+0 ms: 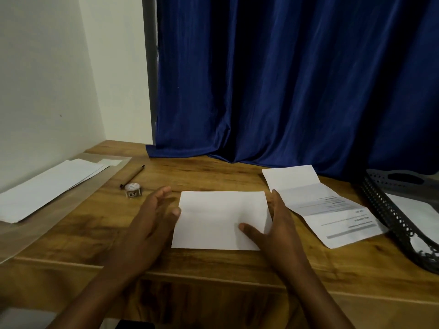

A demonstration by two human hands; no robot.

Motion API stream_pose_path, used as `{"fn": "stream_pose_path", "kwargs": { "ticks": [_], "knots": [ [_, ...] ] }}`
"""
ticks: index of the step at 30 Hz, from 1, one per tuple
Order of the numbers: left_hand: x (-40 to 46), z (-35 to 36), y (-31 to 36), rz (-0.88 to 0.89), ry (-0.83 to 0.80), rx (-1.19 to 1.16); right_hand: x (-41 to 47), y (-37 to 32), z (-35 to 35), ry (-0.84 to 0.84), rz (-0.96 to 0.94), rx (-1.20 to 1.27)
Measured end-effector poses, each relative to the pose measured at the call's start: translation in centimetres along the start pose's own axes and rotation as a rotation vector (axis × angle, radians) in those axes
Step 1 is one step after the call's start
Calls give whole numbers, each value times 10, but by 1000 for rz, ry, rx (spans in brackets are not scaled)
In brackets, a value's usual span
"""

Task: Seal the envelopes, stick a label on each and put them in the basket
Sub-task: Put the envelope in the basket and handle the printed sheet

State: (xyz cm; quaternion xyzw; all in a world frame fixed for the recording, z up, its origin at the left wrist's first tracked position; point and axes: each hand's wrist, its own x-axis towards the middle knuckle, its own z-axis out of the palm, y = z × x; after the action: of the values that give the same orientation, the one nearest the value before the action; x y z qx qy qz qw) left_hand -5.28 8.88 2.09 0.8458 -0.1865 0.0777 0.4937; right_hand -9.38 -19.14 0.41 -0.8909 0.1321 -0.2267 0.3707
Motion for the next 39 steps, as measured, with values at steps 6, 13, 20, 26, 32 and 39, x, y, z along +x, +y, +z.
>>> {"fn": "stream_pose_path", "kwargs": {
  "ticks": [6,13,20,26,32,39],
  "knots": [
    [1,18,-4,412,-285,605,-5,0,2,-107,-134,-286],
    [8,23,-10,352,-482,817,-15,-22,17,-309,-453,-507],
    [8,22,-6,307,-541,854,-12,-24,28,-555,-428,-543],
    [9,22,-6,279,-555,835,-7,-6,9,-548,-319,-562],
    [8,22,-6,278,-547,833,-2,13,-5,-457,-222,-606],
    [6,19,-3,268,-546,798,-12,11,-8,-404,-241,-546]
  ]
}}
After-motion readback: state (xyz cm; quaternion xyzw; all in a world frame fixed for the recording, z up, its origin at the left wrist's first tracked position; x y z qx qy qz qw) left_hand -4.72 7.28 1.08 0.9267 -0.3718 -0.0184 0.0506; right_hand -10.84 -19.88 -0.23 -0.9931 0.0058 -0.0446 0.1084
